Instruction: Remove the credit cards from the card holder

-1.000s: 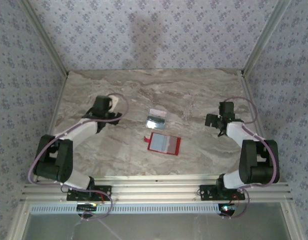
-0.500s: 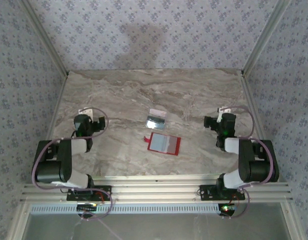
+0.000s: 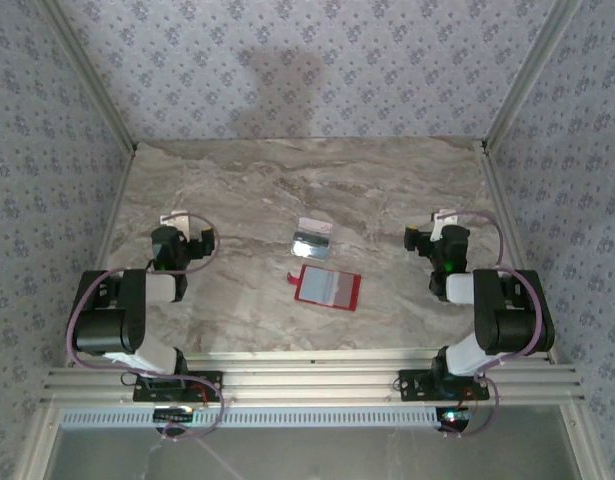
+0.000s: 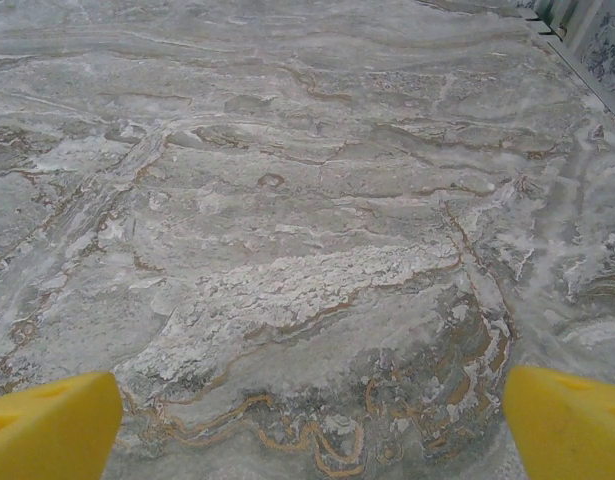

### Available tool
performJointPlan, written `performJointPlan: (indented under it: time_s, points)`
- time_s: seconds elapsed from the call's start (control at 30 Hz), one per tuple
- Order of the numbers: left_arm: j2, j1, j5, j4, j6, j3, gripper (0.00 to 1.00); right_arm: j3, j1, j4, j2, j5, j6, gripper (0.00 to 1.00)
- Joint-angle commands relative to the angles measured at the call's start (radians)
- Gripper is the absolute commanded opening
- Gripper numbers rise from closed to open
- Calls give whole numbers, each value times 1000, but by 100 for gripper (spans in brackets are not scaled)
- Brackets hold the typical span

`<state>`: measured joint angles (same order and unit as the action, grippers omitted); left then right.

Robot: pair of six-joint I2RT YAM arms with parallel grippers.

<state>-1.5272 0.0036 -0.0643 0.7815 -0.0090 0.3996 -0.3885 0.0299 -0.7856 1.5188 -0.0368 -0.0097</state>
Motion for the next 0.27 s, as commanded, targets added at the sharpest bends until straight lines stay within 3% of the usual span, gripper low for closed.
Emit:
performJointPlan:
  time_s: [0.0,0.23]
  points:
    - [-7,-4,-2,37,-2,11,100,1,-5,-33,4,0,-21,100]
    - [-7,1,11,33,-6,13,100,3,7,-34,1,25,-15,100]
